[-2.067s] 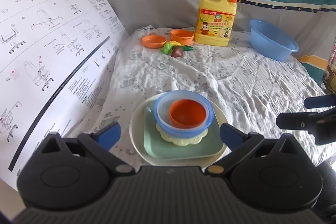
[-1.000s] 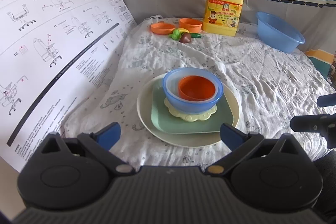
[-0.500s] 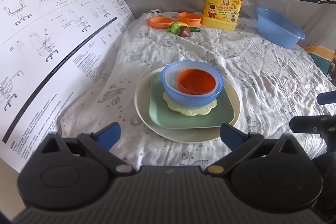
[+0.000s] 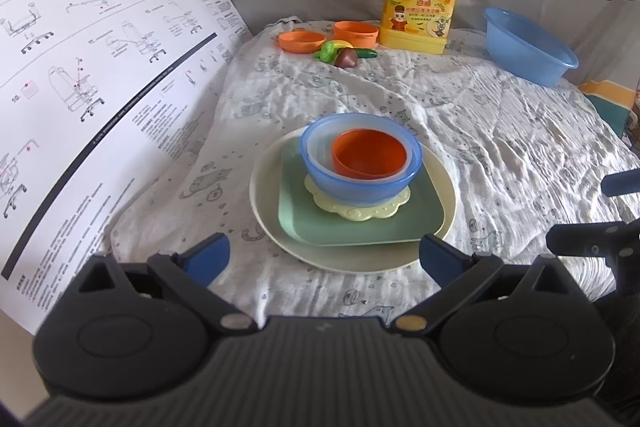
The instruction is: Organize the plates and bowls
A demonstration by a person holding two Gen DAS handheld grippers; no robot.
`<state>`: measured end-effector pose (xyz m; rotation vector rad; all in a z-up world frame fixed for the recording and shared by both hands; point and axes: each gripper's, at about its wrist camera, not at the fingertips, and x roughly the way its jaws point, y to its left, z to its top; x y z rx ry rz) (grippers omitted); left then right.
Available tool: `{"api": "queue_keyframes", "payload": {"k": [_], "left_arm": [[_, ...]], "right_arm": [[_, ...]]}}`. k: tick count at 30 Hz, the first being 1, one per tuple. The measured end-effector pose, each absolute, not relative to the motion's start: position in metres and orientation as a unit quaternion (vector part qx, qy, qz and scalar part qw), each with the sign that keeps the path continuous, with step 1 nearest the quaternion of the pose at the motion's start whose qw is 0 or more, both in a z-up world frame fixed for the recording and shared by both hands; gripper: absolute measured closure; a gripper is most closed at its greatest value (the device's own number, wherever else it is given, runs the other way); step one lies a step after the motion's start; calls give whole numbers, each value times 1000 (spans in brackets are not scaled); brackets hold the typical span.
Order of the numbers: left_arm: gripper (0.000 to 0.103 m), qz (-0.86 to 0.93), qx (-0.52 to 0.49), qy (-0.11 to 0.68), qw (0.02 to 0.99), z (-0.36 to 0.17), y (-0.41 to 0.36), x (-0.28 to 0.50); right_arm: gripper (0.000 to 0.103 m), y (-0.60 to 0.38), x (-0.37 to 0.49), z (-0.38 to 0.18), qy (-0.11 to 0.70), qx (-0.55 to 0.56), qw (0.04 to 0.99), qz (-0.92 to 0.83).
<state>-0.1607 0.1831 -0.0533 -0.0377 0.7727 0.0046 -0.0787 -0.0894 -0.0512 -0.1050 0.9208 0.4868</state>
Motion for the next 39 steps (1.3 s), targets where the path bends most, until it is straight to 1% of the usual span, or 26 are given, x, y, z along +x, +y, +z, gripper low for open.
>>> {"api": "queue_keyframes", "payload": {"k": [25,39], "left_arm": [[0,-1,-19,392,920,-63,182,-157],[0,-3,-8,386,922,-62,182,-160]], "right_arm": [[0,-89,-76,-56,444,-52,864,231],[0,-90,-76,-58,443,-54,864,233]]}}
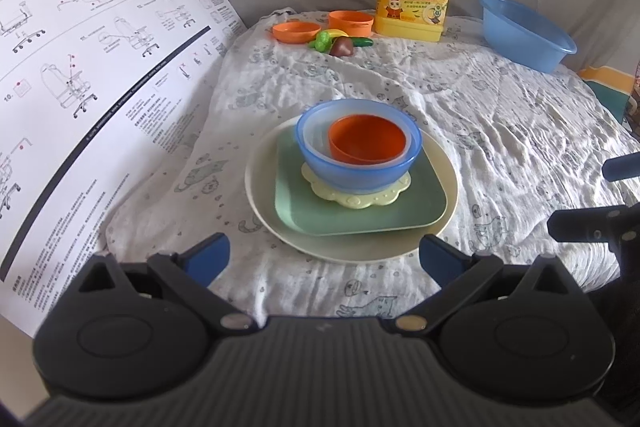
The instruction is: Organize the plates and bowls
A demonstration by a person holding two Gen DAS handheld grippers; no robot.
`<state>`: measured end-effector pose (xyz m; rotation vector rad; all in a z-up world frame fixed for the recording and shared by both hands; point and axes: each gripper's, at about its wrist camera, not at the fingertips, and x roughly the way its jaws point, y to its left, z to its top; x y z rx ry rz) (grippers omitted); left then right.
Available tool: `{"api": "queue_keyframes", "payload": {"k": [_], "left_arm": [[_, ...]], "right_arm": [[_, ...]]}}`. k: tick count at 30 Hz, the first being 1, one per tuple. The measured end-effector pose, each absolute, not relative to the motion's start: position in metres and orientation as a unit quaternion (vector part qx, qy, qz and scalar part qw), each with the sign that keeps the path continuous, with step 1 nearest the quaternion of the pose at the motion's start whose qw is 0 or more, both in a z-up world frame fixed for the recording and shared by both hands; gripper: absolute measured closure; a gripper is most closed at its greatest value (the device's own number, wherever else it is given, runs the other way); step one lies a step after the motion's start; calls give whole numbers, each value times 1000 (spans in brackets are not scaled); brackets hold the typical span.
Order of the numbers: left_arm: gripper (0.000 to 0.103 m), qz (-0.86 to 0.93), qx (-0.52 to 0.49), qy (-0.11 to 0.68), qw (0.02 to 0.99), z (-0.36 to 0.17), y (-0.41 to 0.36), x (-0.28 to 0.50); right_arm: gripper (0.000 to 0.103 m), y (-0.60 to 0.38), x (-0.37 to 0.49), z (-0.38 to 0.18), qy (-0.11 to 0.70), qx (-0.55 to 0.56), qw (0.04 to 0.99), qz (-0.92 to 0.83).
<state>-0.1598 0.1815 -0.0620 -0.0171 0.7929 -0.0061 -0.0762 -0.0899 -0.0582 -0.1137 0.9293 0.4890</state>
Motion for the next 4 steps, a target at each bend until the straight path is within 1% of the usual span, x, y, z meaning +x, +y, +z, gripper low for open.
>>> {"api": "queue_keyframes", "payload": {"k": [4], "left_arm": [[0,-5,-4,383,924,-59,180,-161]], "right_arm": [[0,-90,-77,-58,440,-55,864,236]]}}
